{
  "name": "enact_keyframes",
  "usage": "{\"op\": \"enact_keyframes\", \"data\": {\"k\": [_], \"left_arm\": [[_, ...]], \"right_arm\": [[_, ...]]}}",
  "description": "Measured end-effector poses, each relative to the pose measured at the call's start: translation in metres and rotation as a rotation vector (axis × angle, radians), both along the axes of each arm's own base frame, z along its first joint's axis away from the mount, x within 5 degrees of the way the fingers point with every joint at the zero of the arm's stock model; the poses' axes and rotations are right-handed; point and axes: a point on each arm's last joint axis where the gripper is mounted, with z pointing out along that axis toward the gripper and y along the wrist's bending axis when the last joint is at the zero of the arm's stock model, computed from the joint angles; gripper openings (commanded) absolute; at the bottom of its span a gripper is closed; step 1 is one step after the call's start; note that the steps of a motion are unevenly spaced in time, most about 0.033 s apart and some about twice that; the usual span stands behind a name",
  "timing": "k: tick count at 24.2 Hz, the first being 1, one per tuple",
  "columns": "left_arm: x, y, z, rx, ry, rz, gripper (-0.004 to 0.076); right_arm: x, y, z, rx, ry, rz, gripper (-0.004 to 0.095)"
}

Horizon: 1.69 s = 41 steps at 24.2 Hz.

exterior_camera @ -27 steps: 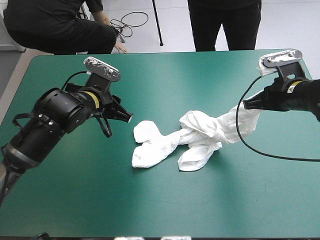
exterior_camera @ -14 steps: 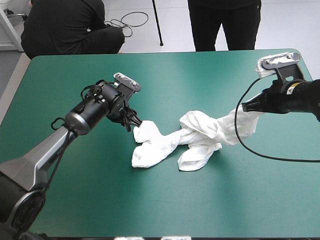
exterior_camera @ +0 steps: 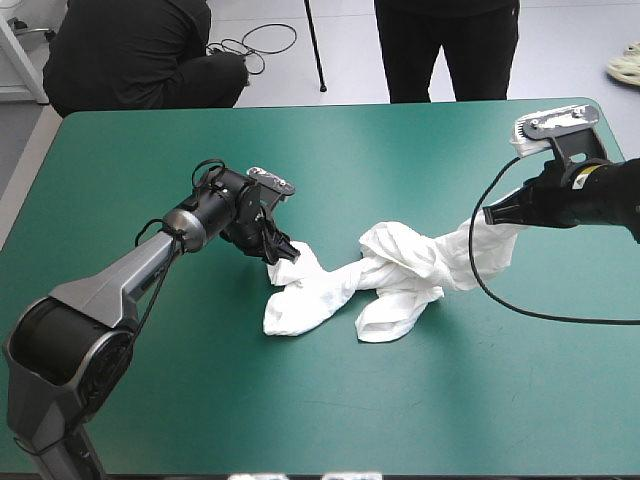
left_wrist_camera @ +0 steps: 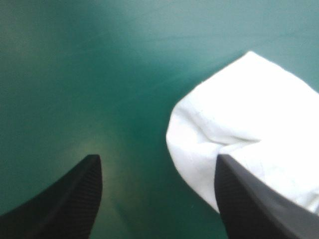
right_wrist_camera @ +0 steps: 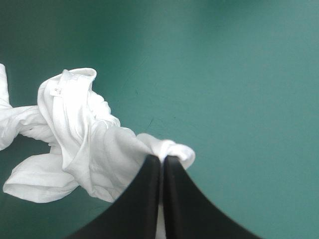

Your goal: Fold the cloth

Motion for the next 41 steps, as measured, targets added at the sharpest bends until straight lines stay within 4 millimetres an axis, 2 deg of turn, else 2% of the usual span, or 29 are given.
{"op": "enact_keyframes", "data": {"k": [5, 8, 10, 12, 14, 18, 19, 25, 27, 29, 30, 31, 32, 33, 35, 38, 39, 41], "left_arm": [[0.009, -0.006, -0.013, 0.0, 0.017, -0.005, 0.0474], [0.013, -0.011, -0.028, -0.011, 0.062, -0.014, 0.0473], [0.015, -0.013, -0.029, -0.025, 0.071, -0.022, 0.0465], [0.016, -0.014, -0.031, -0.035, 0.079, -0.023, 0.0415], [0.016, -0.015, -0.032, -0.04, 0.086, -0.022, 0.0321], [0.015, -0.018, -0.033, -0.067, 0.111, -0.022, 0.011], [0.014, -0.019, -0.033, -0.078, 0.117, -0.023, 0.0002], [0.013, -0.022, -0.031, -0.102, 0.132, -0.05, -0.0007], [0.012, -0.019, -0.018, -0.073, 0.116, -0.068, -0.0009], [0.008, -0.015, 0.026, -0.083, 0.033, -0.08, -0.0009], [0.0, -0.01, 0.074, -0.131, -0.081, -0.087, -0.0009], [-0.007, -0.007, 0.102, -0.163, -0.151, -0.09, -0.0009], [-0.024, 0.002, 0.152, -0.222, -0.278, -0.095, -0.0009], [-0.043, 0.012, 0.192, -0.272, -0.383, -0.097, -0.0009], [-0.08, 0.031, 0.251, -0.349, -0.551, -0.102, -0.0009], [-0.128, 0.056, 0.307, -0.434, -0.742, -0.108, -0.0009], [-0.145, 0.065, 0.323, -0.461, -0.806, -0.109, -0.0009], [-0.165, 0.075, 0.339, -0.49, -0.87, -0.111, -0.0009]], "right_arm": [[0.0, 0.001, 0.0, 0.003, 0.003, 0.005, -0.0017], [0.0, 0.001, 0.0, 0.005, 0.003, 0.005, -0.0017], [0.0, 0.001, 0.0, 0.007, 0.003, 0.006, -0.0017], [0.0, 0.001, 0.0, 0.009, 0.003, 0.007, -0.0017], [0.0, 0.001, 0.0, 0.011, 0.004, 0.008, -0.0017], [0.0, 0.002, 0.0, 0.011, 0.004, 0.011, -0.0017], [0.0, 0.002, 0.0, 0.012, 0.004, 0.011, -0.0017], [-0.001, 0.003, 0.0, 0.026, 0.005, 0.017, -0.0018], [-0.001, 0.003, 0.0, 0.027, 0.006, 0.018, -0.0017], [-0.001, 0.003, 0.0, 0.027, 0.004, 0.019, -0.0017], [0.0, 0.004, 0.001, 0.027, -0.001, 0.019, -0.0017], [0.0, 0.004, 0.001, 0.028, -0.004, 0.019, -0.0017], [0.001, 0.004, 0.002, 0.029, -0.017, 0.018, -0.0017], [0.002, 0.004, 0.002, 0.032, -0.03, 0.016, -0.0017], [0.003, 0.004, 0.006, 0.037, -0.062, 0.014, -0.0017], [0.0, 0.003, 0.032, 0.053, -0.178, 0.011, -0.0017], [-0.004, 0.003, 0.052, 0.064, -0.259, 0.01, -0.0017], [-0.011, 0.002, 0.073, 0.076, -0.34, 0.011, -0.0017]]}}
